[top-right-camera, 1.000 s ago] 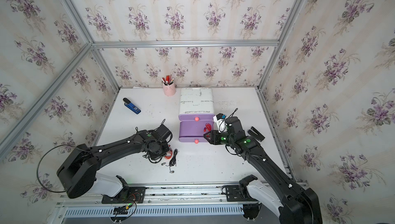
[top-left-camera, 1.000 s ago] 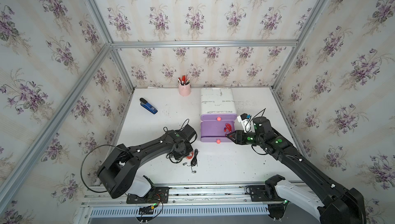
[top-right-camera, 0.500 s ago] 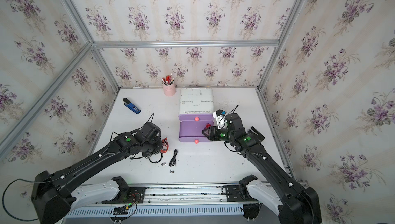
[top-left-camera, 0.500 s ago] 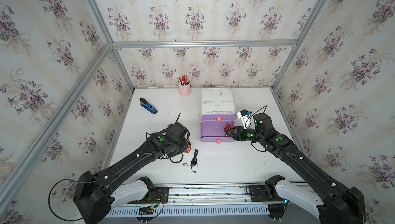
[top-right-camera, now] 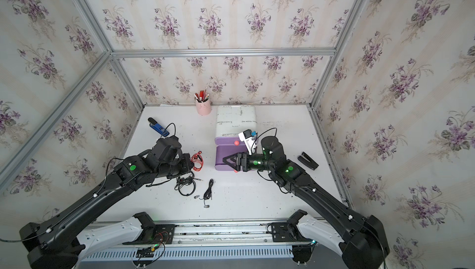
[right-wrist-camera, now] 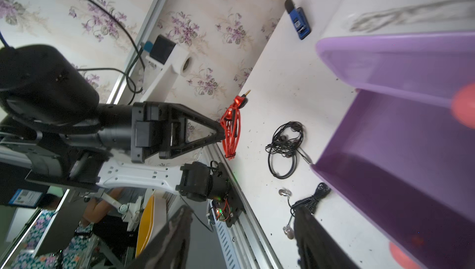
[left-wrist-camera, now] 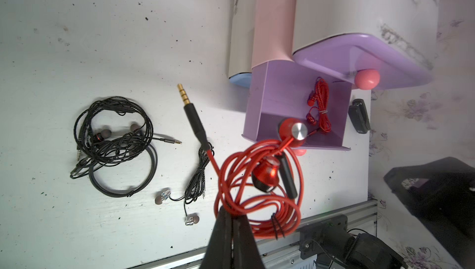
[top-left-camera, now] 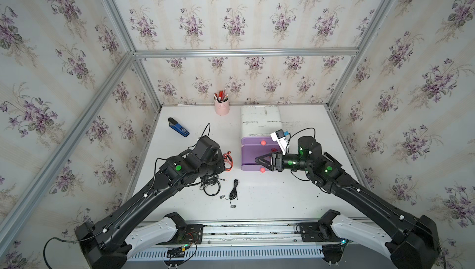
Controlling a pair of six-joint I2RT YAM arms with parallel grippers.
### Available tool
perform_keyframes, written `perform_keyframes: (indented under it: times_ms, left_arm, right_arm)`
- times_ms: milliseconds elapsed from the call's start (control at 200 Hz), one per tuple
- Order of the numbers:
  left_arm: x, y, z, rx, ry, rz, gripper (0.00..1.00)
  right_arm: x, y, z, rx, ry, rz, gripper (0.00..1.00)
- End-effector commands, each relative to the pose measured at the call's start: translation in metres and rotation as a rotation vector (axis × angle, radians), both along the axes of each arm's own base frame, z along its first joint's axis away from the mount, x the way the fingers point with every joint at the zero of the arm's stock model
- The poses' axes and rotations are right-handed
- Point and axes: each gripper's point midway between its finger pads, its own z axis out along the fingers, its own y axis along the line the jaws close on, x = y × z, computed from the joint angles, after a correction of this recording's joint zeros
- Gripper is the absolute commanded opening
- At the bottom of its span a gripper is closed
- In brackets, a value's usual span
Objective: Place the wired earphones into the drawer by color
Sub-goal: Pick up the wired earphones from the center of the board.
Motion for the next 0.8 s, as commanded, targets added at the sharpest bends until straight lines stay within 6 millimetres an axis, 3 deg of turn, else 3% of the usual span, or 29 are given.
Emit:
perform_keyframes:
  times_ms: [0, 115, 305, 629, 794]
  left_arm:
    - [0.002, -0.005, 0.010, -0.018, -0.031, -0.027, 0.05]
    - [0.003, -0.006, 0.014, -0.027, -0.039, -0.032, 0.05]
    - [0.003, -0.008, 0.015, -0.037, -0.042, -0.035, 0.05]
    - [0.001, -0.009, 0.014, -0.053, -0.041, -0.039, 0.04]
    - [0.001, -0.011, 0.015, -0.064, -0.046, -0.046, 0.04]
  right_arm:
    - [-0.007, 0.025, 0.012, 0.042, -0.030, 0.041, 0.67]
    - [-0.015, 0.046, 0.002, 0.007, -0.029, 0.078, 0.67]
    - [-0.017, 0.063, -0.001, 0.007, -0.024, 0.111, 0.67]
    - [-0.011, 0.083, -0.010, -0.003, -0.012, 0.127, 0.64]
    - [-0.007, 0.091, -0.013, -0.006, -0.002, 0.132, 0.57]
